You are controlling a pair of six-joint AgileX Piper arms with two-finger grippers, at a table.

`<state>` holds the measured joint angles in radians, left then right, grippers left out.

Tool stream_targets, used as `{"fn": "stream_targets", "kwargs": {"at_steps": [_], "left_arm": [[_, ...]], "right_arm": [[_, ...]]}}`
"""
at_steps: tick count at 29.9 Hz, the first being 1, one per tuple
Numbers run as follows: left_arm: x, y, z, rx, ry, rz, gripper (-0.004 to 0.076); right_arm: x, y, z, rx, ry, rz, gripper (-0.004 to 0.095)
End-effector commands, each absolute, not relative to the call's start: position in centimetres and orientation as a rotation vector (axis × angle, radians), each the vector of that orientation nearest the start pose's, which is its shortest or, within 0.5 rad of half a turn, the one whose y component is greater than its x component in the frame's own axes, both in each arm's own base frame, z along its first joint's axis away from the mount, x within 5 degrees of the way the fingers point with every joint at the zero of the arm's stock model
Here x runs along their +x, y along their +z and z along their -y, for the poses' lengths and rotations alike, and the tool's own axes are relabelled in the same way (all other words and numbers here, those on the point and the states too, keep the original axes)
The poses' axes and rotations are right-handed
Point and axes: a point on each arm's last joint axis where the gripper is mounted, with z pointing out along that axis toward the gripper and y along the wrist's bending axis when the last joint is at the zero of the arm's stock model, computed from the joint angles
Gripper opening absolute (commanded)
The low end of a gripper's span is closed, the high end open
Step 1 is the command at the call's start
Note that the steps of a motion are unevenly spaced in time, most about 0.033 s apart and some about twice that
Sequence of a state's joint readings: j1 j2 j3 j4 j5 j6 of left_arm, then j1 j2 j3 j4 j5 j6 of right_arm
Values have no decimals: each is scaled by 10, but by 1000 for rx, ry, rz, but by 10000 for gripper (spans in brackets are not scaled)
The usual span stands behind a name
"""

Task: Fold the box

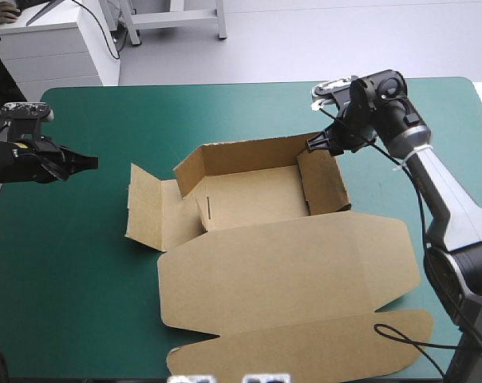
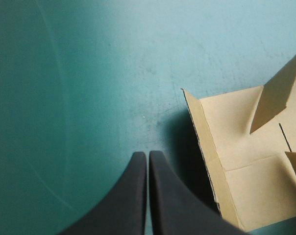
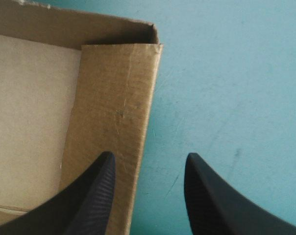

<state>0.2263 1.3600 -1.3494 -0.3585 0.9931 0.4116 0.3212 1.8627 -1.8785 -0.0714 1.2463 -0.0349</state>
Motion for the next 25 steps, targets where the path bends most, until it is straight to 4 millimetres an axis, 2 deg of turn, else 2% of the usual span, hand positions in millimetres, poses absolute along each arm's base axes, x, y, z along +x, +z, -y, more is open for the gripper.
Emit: {"fn": "stream_targets", "kwargs": {"at_steps": [1,10,13,16,17,18,25], "left_arm": [[275,398,-35,100,-166,-2331,-1],[275,398,-35,100,-166,-2331,-8],[275,398,-35,104,-161,-2333,-8],[275,398,-35,104,-161,-2334,-8],[275,398,-35,104,-161,-2334,-8],[275,398,-35,104,-161,-2334,-8],[274,397,-35,107,-170,-2350,-8]], "right_arm": [[382,354,-122,-500,17,-2646,411],[401,314,-129,-520,9,-2741,379],[405,306,-130,-526,7,-2759,289],[406,303,-130,-528,2,-2765,108],[406,303,-130,-525,3,-2766,18],[406,303,-130,-508,3,-2769,-20],[412,307,-113,-306,91,-2775,-19]]}}
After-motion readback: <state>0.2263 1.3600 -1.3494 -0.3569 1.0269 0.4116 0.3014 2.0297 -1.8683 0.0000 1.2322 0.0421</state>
